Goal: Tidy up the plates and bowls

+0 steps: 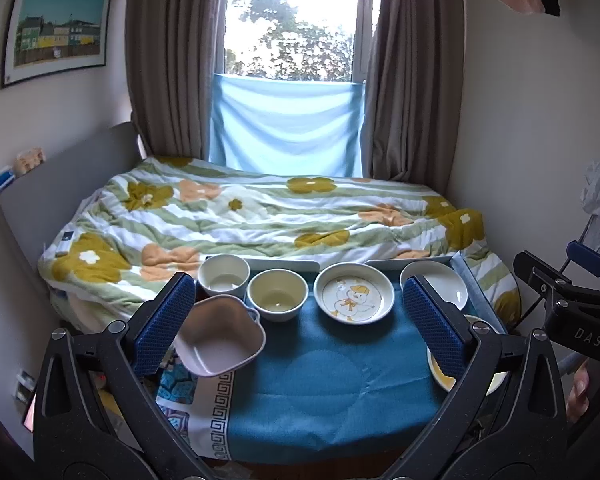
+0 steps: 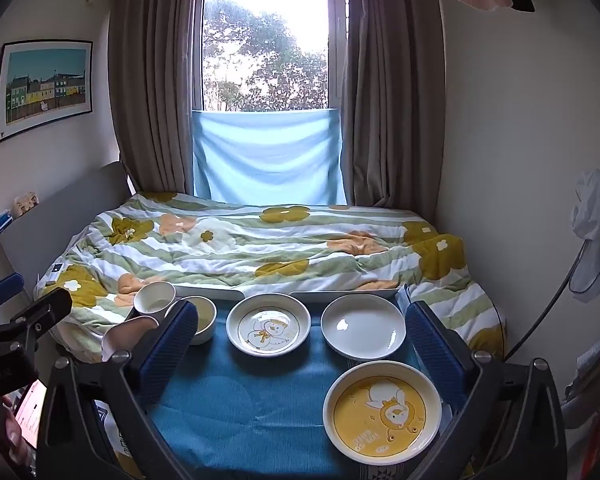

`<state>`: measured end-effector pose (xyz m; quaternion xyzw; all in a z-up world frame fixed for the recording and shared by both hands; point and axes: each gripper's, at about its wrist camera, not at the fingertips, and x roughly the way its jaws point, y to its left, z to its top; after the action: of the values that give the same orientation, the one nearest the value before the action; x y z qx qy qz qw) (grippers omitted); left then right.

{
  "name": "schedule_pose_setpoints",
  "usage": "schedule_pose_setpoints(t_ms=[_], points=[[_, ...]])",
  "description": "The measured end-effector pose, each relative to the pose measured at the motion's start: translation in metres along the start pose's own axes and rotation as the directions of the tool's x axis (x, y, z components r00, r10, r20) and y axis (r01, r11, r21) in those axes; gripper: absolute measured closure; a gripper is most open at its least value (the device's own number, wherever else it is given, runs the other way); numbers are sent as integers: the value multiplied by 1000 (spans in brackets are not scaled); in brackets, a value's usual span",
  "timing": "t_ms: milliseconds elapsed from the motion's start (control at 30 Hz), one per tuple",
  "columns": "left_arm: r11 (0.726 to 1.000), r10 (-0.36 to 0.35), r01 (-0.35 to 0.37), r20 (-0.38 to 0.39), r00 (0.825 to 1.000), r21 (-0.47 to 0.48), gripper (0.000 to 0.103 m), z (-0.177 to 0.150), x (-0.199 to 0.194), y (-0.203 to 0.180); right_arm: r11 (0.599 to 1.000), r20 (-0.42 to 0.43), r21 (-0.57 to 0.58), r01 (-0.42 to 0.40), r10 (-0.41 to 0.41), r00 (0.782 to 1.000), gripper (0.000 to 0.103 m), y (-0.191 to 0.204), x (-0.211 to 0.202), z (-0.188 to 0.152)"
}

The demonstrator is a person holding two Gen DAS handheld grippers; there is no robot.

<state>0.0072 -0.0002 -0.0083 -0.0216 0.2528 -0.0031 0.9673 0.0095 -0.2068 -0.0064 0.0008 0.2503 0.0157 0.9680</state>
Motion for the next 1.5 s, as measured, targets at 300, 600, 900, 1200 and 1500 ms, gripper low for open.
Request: schedule_pose_setpoints(t_ms=[300, 600, 900, 1200, 1500], points=[[1000, 3, -3, -7, 1000, -1, 0, 1, 3, 0, 1000, -9, -1, 5, -5, 1000, 0, -1, 1, 0], [1000, -3, 3, -5, 1000, -3, 0, 1, 4, 0, 1000, -12, -3, 4, -4, 1000, 0, 0, 1, 1], [1000, -12, 11, -12, 1000, -4, 0, 0, 8, 1, 1000, -14, -3, 5, -5, 1000, 0, 1, 4, -2], [1000, -17, 16, -20, 1000, -4, 0, 0, 10, 0, 1000, -19, -5, 9, -9, 1000, 0, 1, 7, -4], [1000, -25, 25, -24, 999, -4, 0, 0, 12, 0, 1000, -20, -5, 9, -9, 1000, 0, 1, 8, -4]])
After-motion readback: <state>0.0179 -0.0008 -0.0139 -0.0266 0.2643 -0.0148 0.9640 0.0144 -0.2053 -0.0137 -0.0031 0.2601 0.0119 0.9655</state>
